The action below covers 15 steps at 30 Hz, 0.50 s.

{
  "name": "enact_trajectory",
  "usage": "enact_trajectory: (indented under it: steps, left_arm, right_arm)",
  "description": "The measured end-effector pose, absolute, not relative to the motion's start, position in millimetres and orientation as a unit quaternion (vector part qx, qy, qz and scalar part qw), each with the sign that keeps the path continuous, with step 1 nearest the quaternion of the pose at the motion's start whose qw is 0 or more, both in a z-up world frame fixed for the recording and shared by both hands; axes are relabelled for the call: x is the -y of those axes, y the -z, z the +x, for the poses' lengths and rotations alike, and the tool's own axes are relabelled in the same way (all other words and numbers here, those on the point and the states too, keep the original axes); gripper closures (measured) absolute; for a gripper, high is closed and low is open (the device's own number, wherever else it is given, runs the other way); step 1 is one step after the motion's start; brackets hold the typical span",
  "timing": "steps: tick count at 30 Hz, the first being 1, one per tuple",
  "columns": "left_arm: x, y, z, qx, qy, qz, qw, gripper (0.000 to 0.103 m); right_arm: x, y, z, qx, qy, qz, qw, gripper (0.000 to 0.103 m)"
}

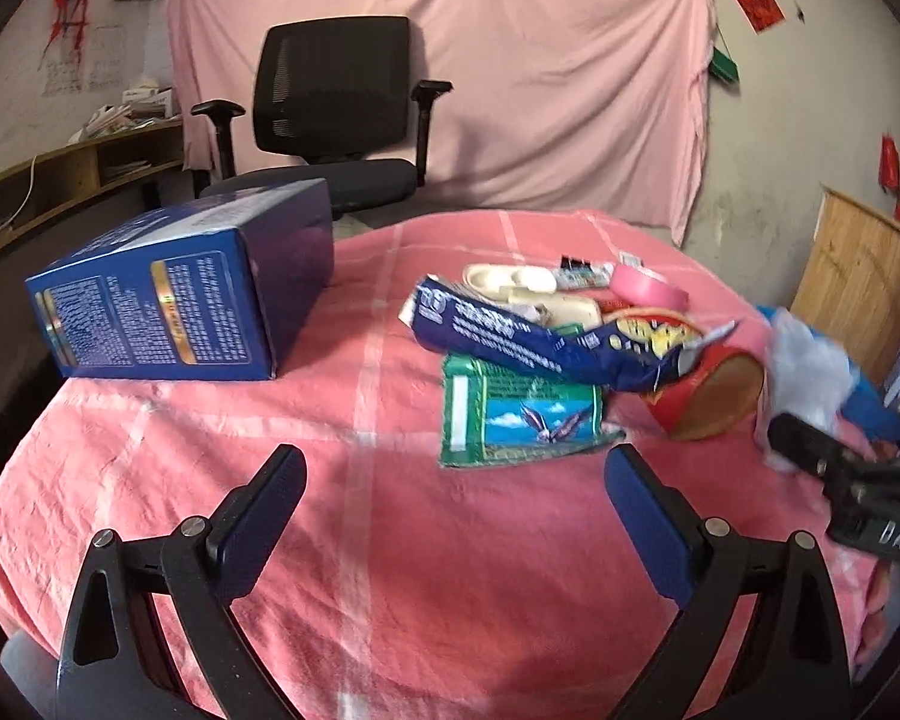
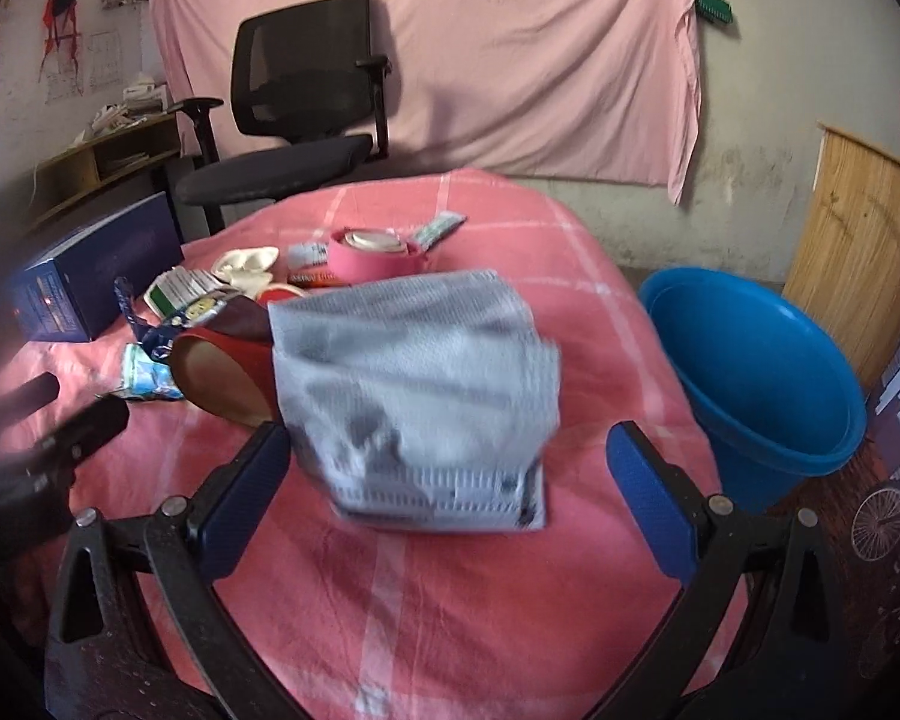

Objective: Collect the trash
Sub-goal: 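Grasp the blue snack wrapper with the left tool while the right tool grasps the grey face mask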

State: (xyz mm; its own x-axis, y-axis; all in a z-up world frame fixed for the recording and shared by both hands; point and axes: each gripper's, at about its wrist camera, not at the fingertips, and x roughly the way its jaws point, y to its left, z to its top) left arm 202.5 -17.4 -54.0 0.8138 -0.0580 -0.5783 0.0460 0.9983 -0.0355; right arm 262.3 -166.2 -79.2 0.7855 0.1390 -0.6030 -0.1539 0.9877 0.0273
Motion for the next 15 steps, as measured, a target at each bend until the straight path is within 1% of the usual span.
enact_trajectory:
  steps: [1,3,4,6,8,9,10,11,13,14,15]
  left_arm:
    - [20.1,54.6,203.9,-0.306,0.026,0.000,0.952,0.011]
    - [25.5,54.9,208.8,-0.306,0.021,0.023,0.952,0.016]
    - [28.6,54.7,210.9,-0.305,0.016,0.036,0.952,0.016]
    - [33.1,55.0,212.9,-0.298,0.012,0.057,0.953,0.016]
    - [38.3,56.3,214.2,-0.290,0.007,0.080,0.954,0.017]
    - [40.6,57.7,213.8,-0.286,0.010,0.090,0.954,0.022]
    - [43.3,60.0,212.9,-0.281,0.011,0.101,0.954,0.031]
    - [46.8,63.2,213.2,-0.279,0.010,0.116,0.953,0.035]
    - [52.7,69.6,215.9,-0.280,0.009,0.143,0.949,0.051]
    - [55.5,72.0,217.8,-0.278,0.010,0.154,0.948,0.053]
    - [57.1,74.1,219.2,-0.276,0.011,0.161,0.948,0.058]
  right_arm:
    - [166.3,79.7,263.8,-0.320,-0.077,-0.008,0.944,0.000]
    - [169.2,79.0,264.6,-0.318,-0.075,0.000,0.945,0.000]
    - [170.5,78.5,264.6,-0.317,-0.076,0.002,0.945,0.000]
    - [170.3,78.4,265.5,-0.318,-0.078,0.000,0.945,0.004]
    - [170.1,78.2,266.2,-0.318,-0.082,-0.003,0.945,0.005]
    - [169.0,77.9,266.6,-0.317,-0.083,-0.004,0.945,0.006]
    - [168.1,77.5,266.9,-0.316,-0.085,-0.006,0.945,0.007]
    - [168.0,77.5,266.9,-0.316,-0.086,-0.007,0.945,0.009]
    - [167.3,78.3,266.3,-0.316,-0.089,-0.007,0.945,0.012]
    - [167.6,78.7,265.8,-0.315,-0.090,-0.006,0.945,0.014]
    - [167.8,78.6,265.4,-0.314,-0.090,-0.005,0.945,0.016]
